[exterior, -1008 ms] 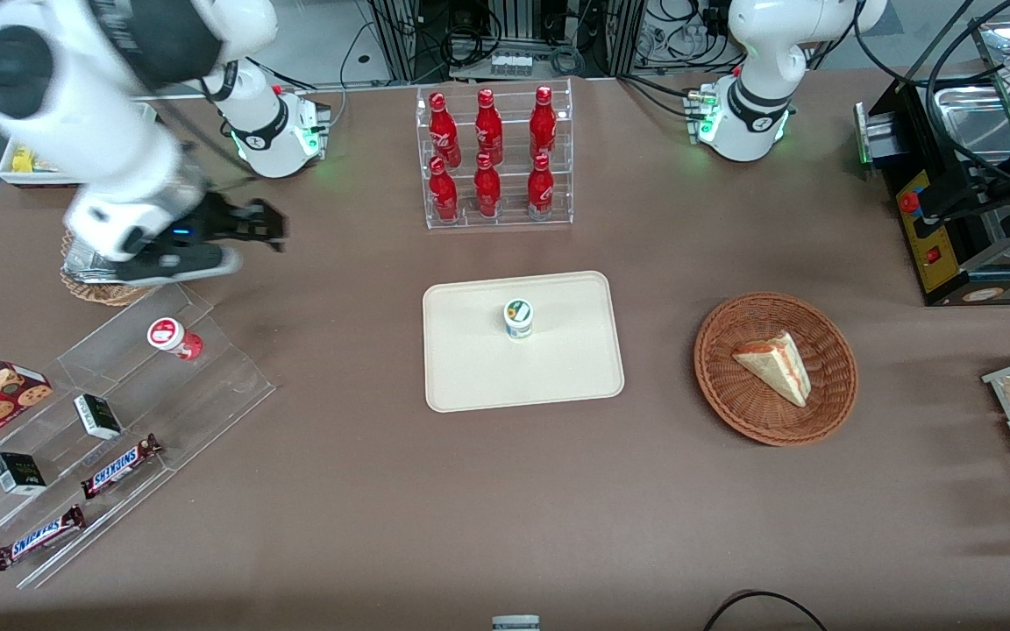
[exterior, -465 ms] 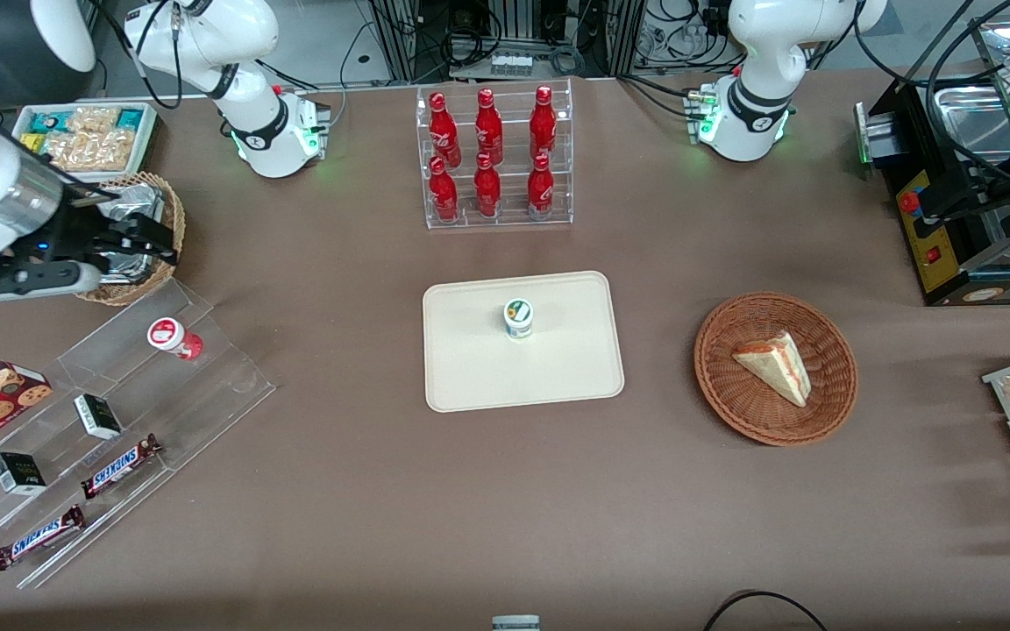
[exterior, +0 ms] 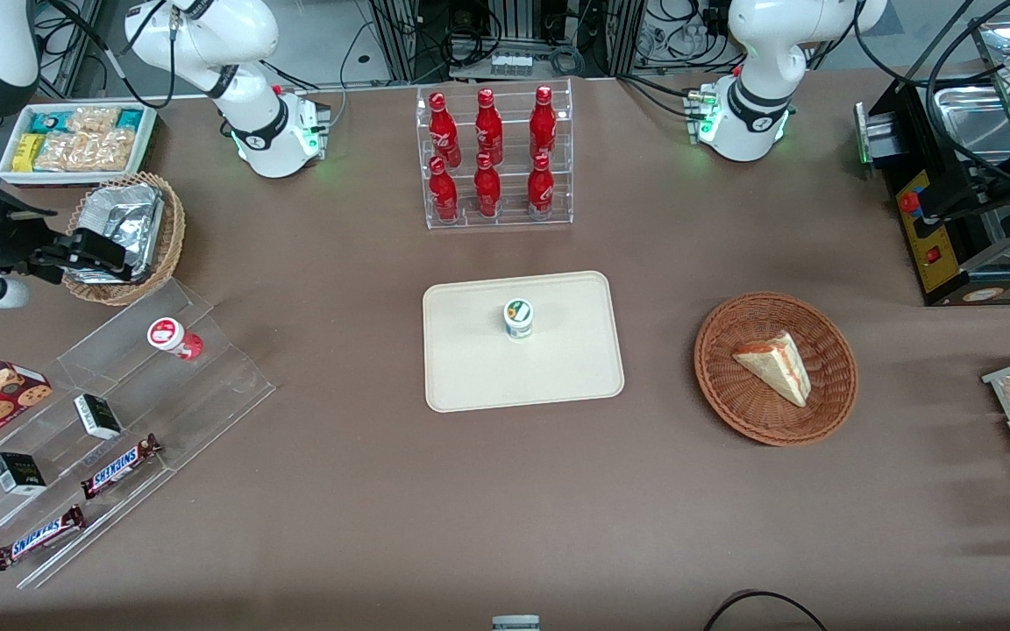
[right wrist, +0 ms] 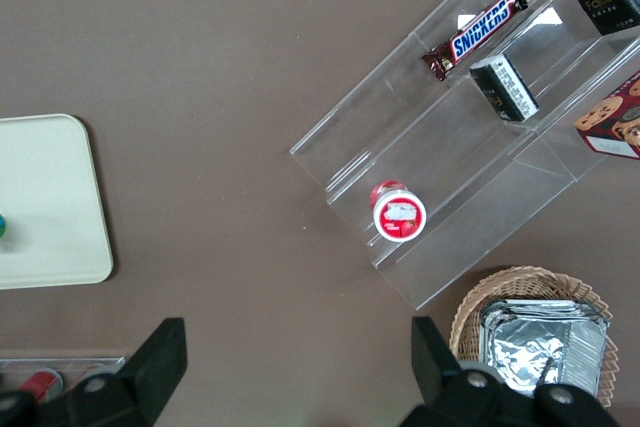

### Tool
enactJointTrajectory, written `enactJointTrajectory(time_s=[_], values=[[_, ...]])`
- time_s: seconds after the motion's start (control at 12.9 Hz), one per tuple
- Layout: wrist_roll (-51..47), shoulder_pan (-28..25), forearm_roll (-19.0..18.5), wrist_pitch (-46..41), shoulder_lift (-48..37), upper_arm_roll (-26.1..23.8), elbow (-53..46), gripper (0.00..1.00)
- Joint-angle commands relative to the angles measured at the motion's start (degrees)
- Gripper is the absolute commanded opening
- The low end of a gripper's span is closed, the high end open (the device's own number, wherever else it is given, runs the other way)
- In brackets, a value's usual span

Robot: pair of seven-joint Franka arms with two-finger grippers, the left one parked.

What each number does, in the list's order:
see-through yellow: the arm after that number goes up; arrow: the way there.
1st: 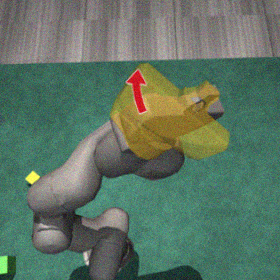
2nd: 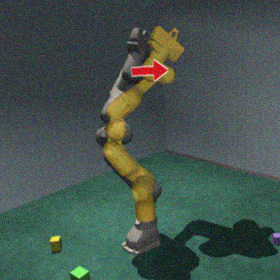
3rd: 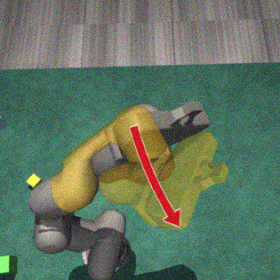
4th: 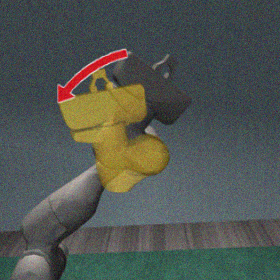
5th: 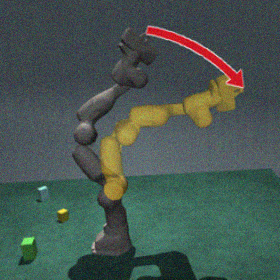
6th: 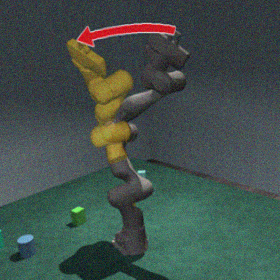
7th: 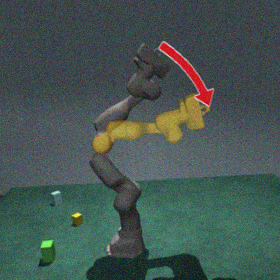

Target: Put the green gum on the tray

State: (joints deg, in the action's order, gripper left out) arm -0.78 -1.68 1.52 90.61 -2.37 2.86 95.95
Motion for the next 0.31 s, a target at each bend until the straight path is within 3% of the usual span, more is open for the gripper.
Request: enactJointTrajectory(time_s=[0.0, 0.23], values=[[-0.4, 0.4, -0.4, -1.7, 1.7, -0.2, -2.8, 1.0], [-0.3, 2.0, -0.3, -1.7, 2.3, -0.2, -2.8, 1.0]])
